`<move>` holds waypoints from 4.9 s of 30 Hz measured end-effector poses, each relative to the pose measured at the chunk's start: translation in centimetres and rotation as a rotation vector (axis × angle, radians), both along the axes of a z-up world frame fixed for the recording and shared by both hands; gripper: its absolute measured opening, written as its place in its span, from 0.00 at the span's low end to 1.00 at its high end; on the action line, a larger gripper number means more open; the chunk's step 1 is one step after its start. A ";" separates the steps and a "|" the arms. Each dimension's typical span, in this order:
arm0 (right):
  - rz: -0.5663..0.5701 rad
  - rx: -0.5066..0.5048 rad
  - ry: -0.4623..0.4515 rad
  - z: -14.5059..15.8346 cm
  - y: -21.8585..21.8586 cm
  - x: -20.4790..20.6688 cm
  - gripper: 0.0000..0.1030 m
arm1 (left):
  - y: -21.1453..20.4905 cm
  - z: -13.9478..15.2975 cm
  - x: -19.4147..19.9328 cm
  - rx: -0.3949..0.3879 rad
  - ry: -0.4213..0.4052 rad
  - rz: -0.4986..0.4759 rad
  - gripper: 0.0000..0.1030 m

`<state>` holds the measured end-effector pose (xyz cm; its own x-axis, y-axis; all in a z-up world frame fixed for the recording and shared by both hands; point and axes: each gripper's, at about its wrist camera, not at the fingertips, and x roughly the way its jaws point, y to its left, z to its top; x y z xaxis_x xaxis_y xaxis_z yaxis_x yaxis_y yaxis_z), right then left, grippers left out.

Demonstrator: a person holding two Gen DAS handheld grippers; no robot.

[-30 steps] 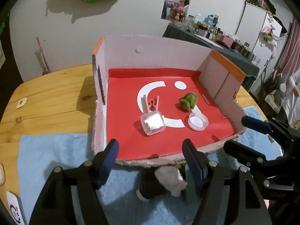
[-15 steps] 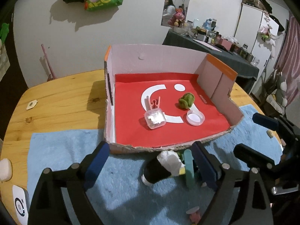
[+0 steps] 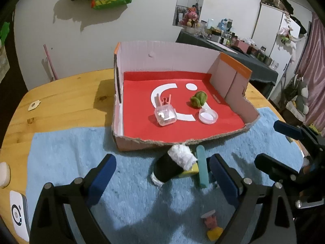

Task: Organize objects
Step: 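Withdraw both grippers from the box toward the black-and-white plush and figurine, then grasp the black-and-white plush with the left gripper while the right gripper grasps the figurine, then carry the plush with the left gripper while the right gripper carries the figurine into the box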

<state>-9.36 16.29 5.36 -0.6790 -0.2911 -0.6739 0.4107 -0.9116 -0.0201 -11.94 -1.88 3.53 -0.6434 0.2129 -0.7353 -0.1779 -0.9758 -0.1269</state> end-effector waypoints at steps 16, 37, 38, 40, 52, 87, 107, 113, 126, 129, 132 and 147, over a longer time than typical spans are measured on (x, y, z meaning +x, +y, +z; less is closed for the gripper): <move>0.015 0.000 -0.034 -1.9 -0.6 1.5 0.54 | -0.6 -1.8 1.1 0.019 -0.040 -0.012 0.67; 0.091 -0.022 -0.163 -6.5 -3.3 1.1 0.33 | -0.3 -4.1 -0.1 0.010 -0.101 -0.043 0.51; 0.092 -0.024 -0.168 -6.6 -3.4 1.0 0.33 | -0.4 -4.2 -0.3 0.011 -0.103 -0.042 0.51; 0.089 -0.021 -0.173 -6.9 -3.5 0.9 0.33 | -0.3 -4.2 -0.5 0.011 -0.104 -0.044 0.51; 0.067 -0.050 -0.174 -7.0 -3.0 0.2 0.20 | 0.0 -4.3 -0.9 0.025 -0.100 -0.045 0.37; 0.111 -0.090 -0.057 -2.0 -3.3 2.3 0.19 | -0.1 -0.9 1.5 0.071 -0.016 -0.047 0.30; 0.115 -0.114 0.009 0.8 -2.9 0.7 0.19 | 0.3 1.1 -0.6 0.052 0.004 -0.052 0.30; 0.109 -0.117 0.021 1.5 -2.8 -0.8 0.19 | 0.7 1.3 -2.1 0.042 -0.010 -0.066 0.30; 0.093 -0.094 -0.074 -0.4 -2.8 -5.8 0.19 | 1.7 -0.2 -6.1 -0.015 -0.095 -0.111 0.30; 0.087 -0.087 -0.101 -1.2 -2.7 -6.7 0.19 | 1.8 -0.7 -6.6 -0.030 -0.113 -0.119 0.30; 0.083 -0.085 -0.117 -1.7 -2.7 -7.2 0.19 | 1.9 -1.1 -6.9 -0.044 -0.130 -0.131 0.30; 0.088 -0.039 -0.183 -3.5 -2.7 -8.9 0.19 | 3.0 -2.6 -8.8 -0.158 -0.202 -0.230 0.31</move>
<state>-18.24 13.62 1.85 -0.5167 -0.3723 -0.7710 0.4824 -0.8706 0.0972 -20.71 1.16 0.94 -0.4303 0.2084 -0.8783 -0.3820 -0.9236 -0.0321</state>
